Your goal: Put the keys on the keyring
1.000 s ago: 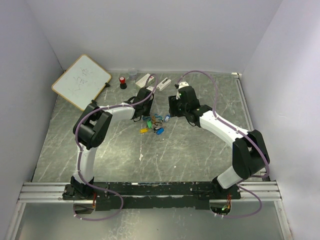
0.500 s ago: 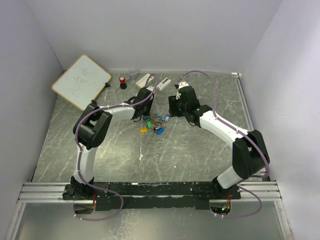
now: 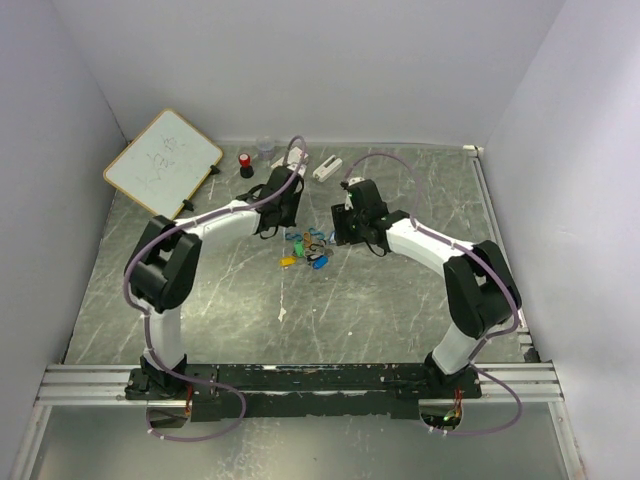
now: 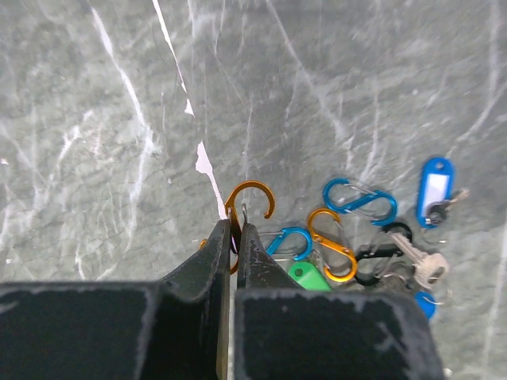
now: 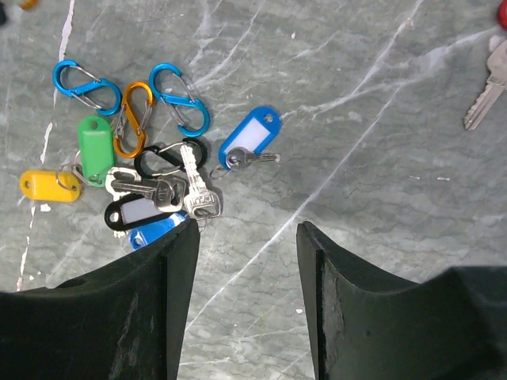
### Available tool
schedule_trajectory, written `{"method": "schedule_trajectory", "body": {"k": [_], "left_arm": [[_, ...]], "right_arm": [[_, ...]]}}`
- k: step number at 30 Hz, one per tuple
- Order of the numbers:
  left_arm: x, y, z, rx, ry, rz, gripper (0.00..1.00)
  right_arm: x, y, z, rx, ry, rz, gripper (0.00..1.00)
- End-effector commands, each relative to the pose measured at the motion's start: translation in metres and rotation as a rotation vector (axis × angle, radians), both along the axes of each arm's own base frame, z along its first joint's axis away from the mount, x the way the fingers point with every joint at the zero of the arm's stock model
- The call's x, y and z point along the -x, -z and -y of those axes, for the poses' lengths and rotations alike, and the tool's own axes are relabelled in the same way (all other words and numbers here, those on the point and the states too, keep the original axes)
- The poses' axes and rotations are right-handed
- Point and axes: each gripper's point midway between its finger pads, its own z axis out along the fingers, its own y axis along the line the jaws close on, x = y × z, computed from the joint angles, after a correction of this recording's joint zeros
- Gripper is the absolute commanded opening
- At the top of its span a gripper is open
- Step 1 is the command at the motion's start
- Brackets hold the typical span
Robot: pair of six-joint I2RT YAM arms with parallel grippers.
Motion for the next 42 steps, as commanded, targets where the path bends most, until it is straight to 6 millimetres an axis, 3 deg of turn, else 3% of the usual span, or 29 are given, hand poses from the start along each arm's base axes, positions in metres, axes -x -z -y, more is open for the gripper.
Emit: {"method": "schedule_trajectory", "body": {"k": [1, 20, 42], "left_arm": [[0.004, -0.04, 0.004, 0.06, -0.013, 0.046, 0.07], [0.012, -0.037, -0.006, 0.04, -0.027, 0.033, 0.07], [0.015, -0.037, -0.014, 0.013, -0.034, 0.039, 0.07]], "right_arm": [[-0.003, 0.002, -0.007, -0.027, -0.016, -0.023, 0.52], [-0.013, 0.037, -0.024, -0.036, -0.039, -0.085, 0.51], [-0.02, 0.039, -0.035, -0.111, 0.046, -0.13, 0.39]]}}
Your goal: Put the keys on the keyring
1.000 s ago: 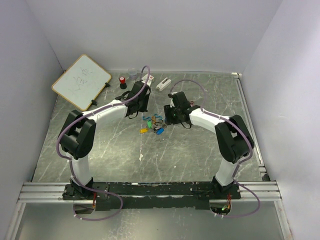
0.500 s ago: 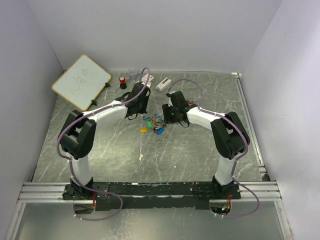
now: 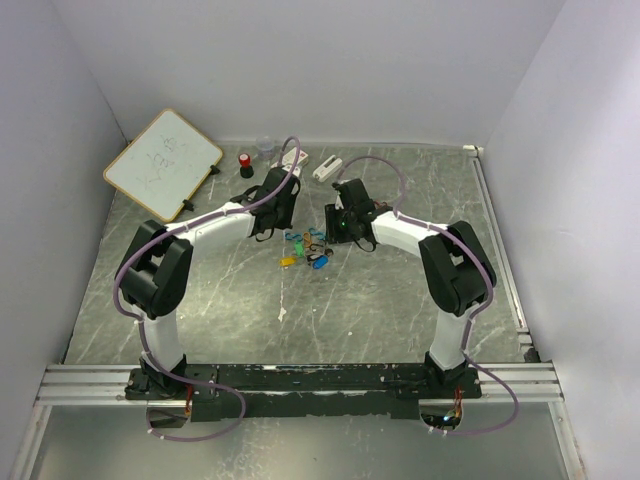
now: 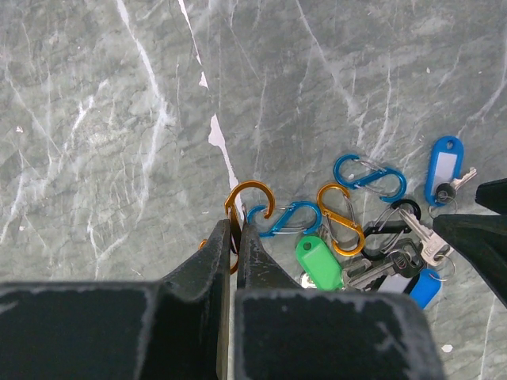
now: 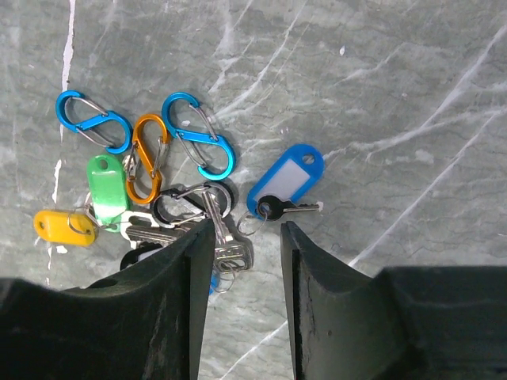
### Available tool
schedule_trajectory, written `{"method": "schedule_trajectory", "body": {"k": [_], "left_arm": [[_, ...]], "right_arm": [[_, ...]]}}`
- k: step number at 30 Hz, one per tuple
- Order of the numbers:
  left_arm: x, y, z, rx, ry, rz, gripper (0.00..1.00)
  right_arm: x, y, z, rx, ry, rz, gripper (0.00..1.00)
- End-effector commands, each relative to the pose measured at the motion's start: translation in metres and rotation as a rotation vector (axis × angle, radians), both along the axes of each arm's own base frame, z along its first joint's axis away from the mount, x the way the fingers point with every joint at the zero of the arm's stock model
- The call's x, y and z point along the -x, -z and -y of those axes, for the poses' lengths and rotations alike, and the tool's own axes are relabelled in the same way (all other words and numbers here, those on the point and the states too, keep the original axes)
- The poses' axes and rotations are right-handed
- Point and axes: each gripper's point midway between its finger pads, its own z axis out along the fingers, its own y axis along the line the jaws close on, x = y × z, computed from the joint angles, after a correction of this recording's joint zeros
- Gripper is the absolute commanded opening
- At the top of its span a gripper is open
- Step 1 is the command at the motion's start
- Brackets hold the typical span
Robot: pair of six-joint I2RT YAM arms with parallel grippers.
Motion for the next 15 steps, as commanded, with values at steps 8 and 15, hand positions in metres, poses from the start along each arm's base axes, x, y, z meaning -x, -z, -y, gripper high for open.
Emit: {"method": "schedule_trajectory", "body": {"k": [8, 15], "left_arm": [[0.0026, -0.0149, -0.0033, 0.001, -0.004, 0.03, 0.07], [0.0024, -0.0129, -0.0044, 0.001, -0.006, 0.026, 0.07]], "right_arm": [[-0.0013, 0.0039, -0.0039, -0.04, 0.07, -0.046, 0.38], [-0.002, 0.0056, -0.0059, -0.051, 0.077, -0.047, 0.39]]}}
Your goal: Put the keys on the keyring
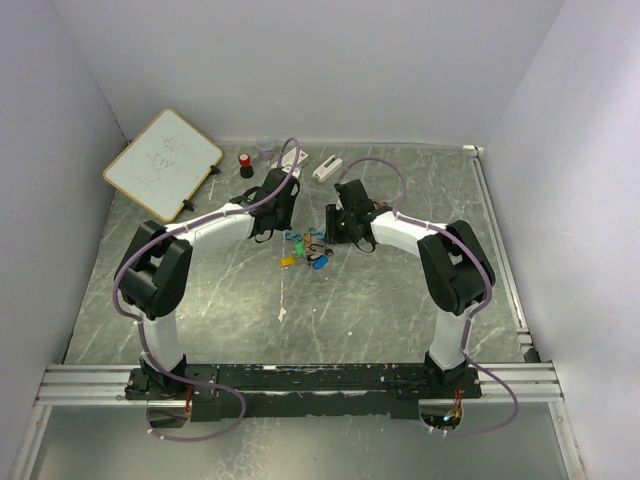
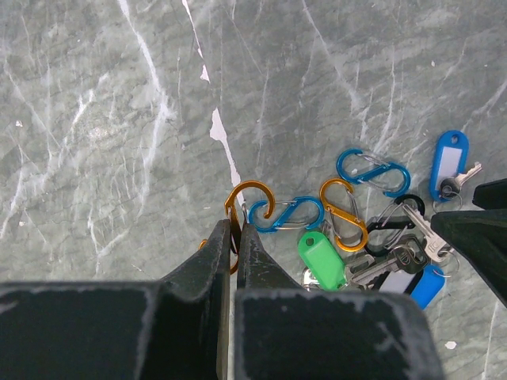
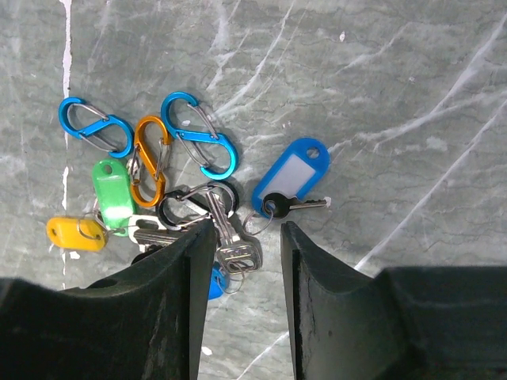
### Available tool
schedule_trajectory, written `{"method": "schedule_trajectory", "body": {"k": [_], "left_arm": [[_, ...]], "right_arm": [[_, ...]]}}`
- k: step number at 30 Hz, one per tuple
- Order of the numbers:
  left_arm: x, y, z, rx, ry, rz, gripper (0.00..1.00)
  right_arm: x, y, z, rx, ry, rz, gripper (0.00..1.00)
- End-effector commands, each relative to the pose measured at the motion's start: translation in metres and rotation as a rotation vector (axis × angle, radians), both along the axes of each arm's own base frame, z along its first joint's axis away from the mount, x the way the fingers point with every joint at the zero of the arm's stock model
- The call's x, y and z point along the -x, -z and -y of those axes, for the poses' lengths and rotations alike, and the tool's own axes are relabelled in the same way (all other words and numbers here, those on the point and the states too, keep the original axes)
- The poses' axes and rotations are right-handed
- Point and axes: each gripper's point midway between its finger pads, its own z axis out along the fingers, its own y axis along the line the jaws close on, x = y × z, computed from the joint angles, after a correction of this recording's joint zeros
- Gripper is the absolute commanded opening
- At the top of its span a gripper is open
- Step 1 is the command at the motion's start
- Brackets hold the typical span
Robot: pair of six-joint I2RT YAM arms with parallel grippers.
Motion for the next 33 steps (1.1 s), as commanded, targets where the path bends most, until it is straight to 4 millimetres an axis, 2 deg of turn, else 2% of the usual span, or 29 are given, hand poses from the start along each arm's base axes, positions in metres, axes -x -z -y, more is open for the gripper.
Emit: {"method": "schedule_trajectory", "body": {"k": [1, 4, 6, 10, 13, 17, 24, 33], "left_arm": [[-0.001, -0.015, -0.003, 0.004, -0.006, 0.031, 0.07], [-0.001, -0.016, -0.004, 0.004, -0.008, 0.034, 0.07], [-0.001, -0.017, -0.004, 0.005, -0.01, 0.035, 0.07], [-0.002, -0.017, -0.005, 0.005, -0.015, 0.035, 0.07], [-0.002, -0.019, -0.006, 0.005, -0.017, 0.039, 0.07], [-0.001, -0.022, -0.01, -0.003, -0.023, 0.042, 0.07], [-0.002, -0.02, -0.011, 0.006, -0.025, 0.035, 0.07], [-0.002, -0.02, -0.013, 0.009, -0.03, 0.034, 0.07]], "right_arm": [[-0.006, 0.001, -0.001, -0.006, 0.027, 0.002, 0.4], [-0.014, -0.008, 0.003, 0.013, 0.039, 0.053, 0.43], [-0.019, -0.017, 0.001, 0.0, 0.027, 0.097, 0.44], [-0.025, -0.022, -0.006, -0.024, 0.006, 0.122, 0.45], [-0.029, -0.018, -0.007, -0.013, 0.014, 0.114, 0.45], [-0.037, -0.011, 0.007, 0.077, 0.073, 0.106, 0.45], [-0.039, 0.0, 0.022, 0.178, 0.118, 0.099, 0.45], [-0.039, 0.01, 0.02, 0.23, 0.094, 0.119, 0.46]]}}
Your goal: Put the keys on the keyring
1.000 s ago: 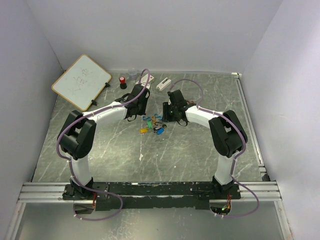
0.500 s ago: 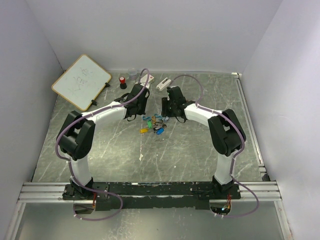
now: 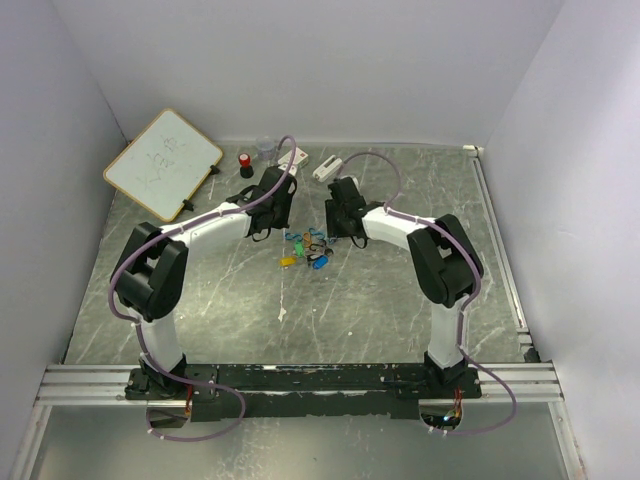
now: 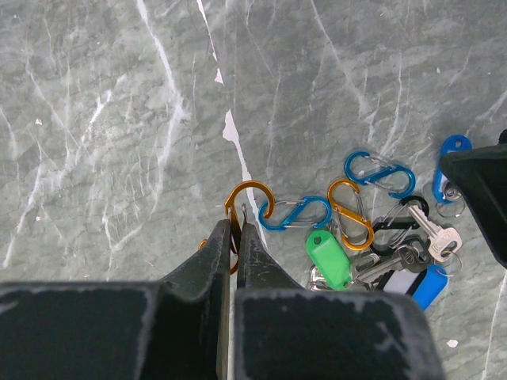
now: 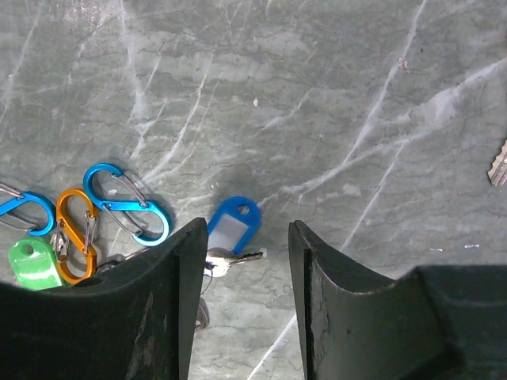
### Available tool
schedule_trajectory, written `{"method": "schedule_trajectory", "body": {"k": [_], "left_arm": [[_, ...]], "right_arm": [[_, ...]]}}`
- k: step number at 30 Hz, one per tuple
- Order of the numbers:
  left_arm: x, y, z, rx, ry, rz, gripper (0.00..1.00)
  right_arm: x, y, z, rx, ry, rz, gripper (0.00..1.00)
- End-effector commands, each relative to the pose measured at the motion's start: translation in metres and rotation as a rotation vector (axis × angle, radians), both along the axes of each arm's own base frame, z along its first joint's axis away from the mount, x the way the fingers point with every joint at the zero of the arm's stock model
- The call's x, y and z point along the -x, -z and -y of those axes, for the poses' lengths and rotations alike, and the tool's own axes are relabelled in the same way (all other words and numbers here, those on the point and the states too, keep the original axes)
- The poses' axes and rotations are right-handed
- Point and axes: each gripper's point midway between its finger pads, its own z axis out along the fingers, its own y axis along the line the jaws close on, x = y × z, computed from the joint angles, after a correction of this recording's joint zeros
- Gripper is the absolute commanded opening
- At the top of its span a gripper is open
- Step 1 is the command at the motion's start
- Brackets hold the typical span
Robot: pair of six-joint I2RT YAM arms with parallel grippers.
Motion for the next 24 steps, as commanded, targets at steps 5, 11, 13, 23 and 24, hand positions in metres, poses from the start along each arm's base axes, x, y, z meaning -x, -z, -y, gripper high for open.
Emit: {"method": "schedule_trajectory", "body": {"k": [5, 11, 13, 23, 24], "left_arm": [[0.0, -0.012, -0.007, 0.007, -0.013, 0.023, 0.07], [0.0, -0.01, -0.008, 0.01, -0.017, 0.019, 0.07], [0.0, -0.009, -0.008, 0.01, -0.017, 0.016, 0.07], [0.001, -0.008, -0.006, 0.02, -0.013, 0.009, 0.07], [0.0, -0.008, -0.005, 0.022, -0.013, 0.009, 0.07]], "right_arm": [[-0.003, 0.005, -0.007, 0.048, -0.025, 0.016, 0.46], [0.004, 0.012, -0.009, 0.068, -0.039, -0.005, 0.48], [0.009, 0.013, -0.009, 0.08, -0.041, -0.01, 0.49], [0.03, 0.017, 0.012, 0.144, -0.03, -0.023, 0.51], [0.032, 0.017, 0.015, 0.15, -0.029, -0.023, 0.51]]}}
